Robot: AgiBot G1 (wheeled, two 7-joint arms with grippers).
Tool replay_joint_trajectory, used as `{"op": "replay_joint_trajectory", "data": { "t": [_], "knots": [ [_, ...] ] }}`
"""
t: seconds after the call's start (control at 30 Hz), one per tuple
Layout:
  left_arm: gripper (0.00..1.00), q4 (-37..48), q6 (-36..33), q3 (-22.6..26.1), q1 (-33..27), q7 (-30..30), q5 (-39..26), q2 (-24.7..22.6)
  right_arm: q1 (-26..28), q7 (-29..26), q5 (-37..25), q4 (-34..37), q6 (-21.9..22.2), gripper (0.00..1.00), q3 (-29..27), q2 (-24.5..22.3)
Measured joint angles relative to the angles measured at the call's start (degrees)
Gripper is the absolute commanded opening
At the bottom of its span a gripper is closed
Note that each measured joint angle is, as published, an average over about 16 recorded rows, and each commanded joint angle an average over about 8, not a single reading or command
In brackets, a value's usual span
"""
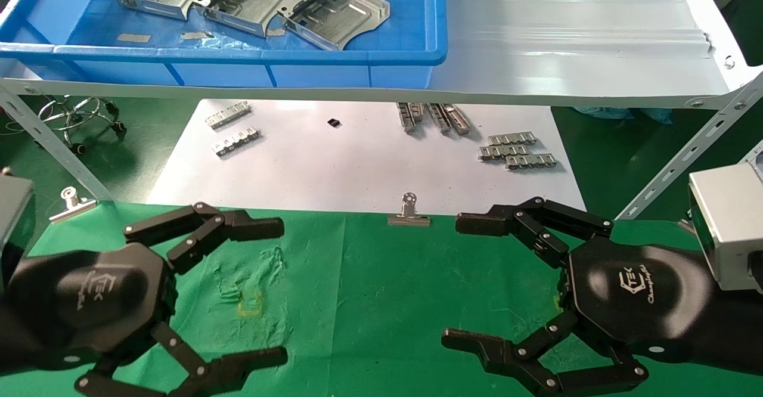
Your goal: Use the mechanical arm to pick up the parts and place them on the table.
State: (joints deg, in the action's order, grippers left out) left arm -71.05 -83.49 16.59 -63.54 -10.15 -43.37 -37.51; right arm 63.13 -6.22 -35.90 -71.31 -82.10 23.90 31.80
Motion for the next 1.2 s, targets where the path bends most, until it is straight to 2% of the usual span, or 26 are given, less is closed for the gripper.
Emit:
{"op": "replay_joint_trajectory", "data": {
  "t": [0.33,0.53,0.87,1.2],
  "knots": [
    [1.00,12.7,3.4,2.3,-8.6,5.4,-5.5,-9.0,0.0,0.0,0.0,0.0,0.0,0.00,0.0,0.0],
    [1.00,21.8,2.2,3.3,-14.4,9.6,-7.5,-13.3,0.0,0.0,0.0,0.0,0.0,0.00,0.0,0.0],
    [1.00,30.9,1.4,3.1,-20.9,13.1,-8.2,-15.6,0.0,0.0,0.0,0.0,0.0,0.00,0.0,0.0],
    [1.00,37.2,8.8,3.4,-28.1,12.2,-11.2,-17.1,0.0,0.0,0.0,0.0,0.0,0.00,0.0,0.0]
  ]
}}
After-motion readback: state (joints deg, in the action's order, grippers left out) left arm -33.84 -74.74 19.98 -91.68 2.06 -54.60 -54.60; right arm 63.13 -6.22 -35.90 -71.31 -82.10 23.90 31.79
